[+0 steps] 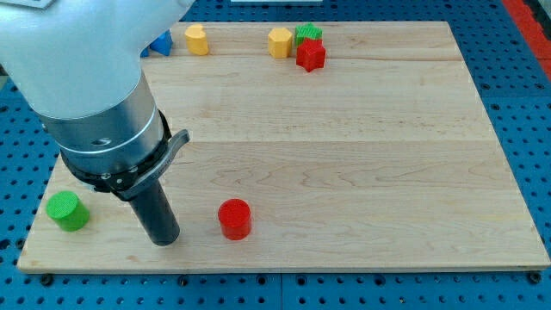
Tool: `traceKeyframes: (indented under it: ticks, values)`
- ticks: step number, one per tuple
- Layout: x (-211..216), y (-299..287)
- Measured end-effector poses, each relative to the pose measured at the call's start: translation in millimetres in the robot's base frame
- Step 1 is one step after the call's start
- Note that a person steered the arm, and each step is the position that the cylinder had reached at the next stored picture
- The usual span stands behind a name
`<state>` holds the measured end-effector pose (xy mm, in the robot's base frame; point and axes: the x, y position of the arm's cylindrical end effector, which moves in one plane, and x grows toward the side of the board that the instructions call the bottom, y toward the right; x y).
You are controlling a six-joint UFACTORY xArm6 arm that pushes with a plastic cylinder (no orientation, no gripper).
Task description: Move the red circle to the center
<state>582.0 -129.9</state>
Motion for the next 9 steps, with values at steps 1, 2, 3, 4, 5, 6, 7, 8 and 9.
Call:
traceKeyframes:
  ticks: [1,2,3,4,5,6,7,8,9]
  values:
    - [-4,0]
    - [-2,1]
    - [24,32]
    - [20,72]
    - [-16,76]
    - [-49,76]
    - [-78,76]
    - [-97,76]
    - [-114,76]
